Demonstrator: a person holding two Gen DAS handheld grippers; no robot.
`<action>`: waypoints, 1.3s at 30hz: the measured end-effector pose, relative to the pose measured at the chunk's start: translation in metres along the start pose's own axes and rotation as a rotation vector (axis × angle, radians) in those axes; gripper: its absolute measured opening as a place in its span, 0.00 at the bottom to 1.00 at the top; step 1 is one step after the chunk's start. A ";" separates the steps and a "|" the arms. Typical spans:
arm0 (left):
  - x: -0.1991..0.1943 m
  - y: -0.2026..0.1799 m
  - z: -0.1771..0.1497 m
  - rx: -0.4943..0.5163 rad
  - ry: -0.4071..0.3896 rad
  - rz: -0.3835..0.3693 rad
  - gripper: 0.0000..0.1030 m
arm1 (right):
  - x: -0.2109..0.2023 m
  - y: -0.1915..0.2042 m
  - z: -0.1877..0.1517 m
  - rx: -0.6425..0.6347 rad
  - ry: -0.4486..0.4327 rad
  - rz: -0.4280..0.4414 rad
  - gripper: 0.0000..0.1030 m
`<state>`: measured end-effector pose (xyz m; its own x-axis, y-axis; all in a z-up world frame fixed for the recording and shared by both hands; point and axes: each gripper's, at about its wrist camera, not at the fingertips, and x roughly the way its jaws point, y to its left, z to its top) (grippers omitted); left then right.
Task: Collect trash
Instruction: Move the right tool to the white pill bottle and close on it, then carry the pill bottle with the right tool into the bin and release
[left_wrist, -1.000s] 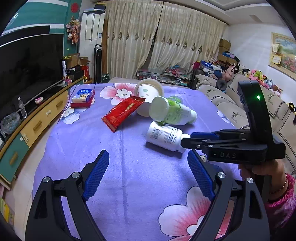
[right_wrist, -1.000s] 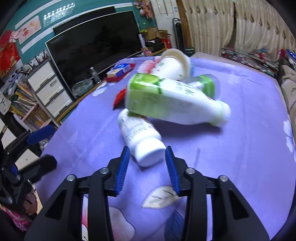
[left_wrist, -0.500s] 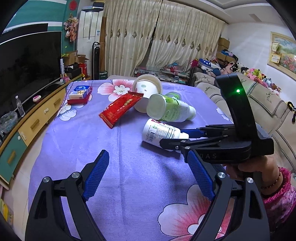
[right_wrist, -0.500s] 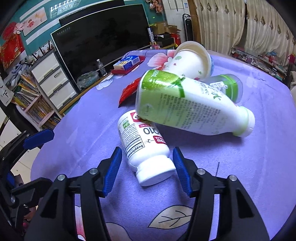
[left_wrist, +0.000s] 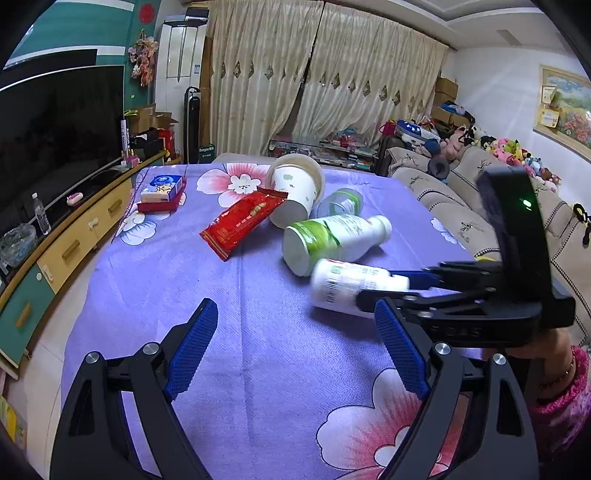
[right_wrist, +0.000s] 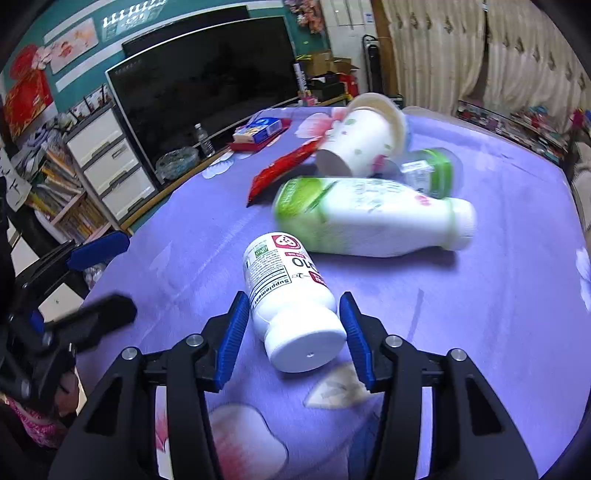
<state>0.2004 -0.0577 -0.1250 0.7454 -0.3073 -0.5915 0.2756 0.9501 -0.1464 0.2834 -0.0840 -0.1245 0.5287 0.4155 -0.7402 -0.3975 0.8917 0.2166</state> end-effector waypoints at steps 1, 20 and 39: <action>0.000 0.000 0.000 -0.001 -0.001 0.001 0.83 | -0.005 -0.003 -0.003 0.014 -0.005 0.002 0.47; -0.002 -0.015 0.001 0.037 0.006 -0.004 0.83 | -0.109 -0.088 -0.077 0.233 -0.108 -0.196 0.46; 0.018 -0.041 0.005 0.084 0.052 -0.033 0.83 | -0.215 -0.217 -0.137 0.569 -0.278 -0.496 0.44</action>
<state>0.2055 -0.1028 -0.1262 0.7033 -0.3328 -0.6281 0.3509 0.9310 -0.1004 0.1530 -0.3917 -0.0993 0.7408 -0.0907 -0.6656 0.3362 0.9079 0.2504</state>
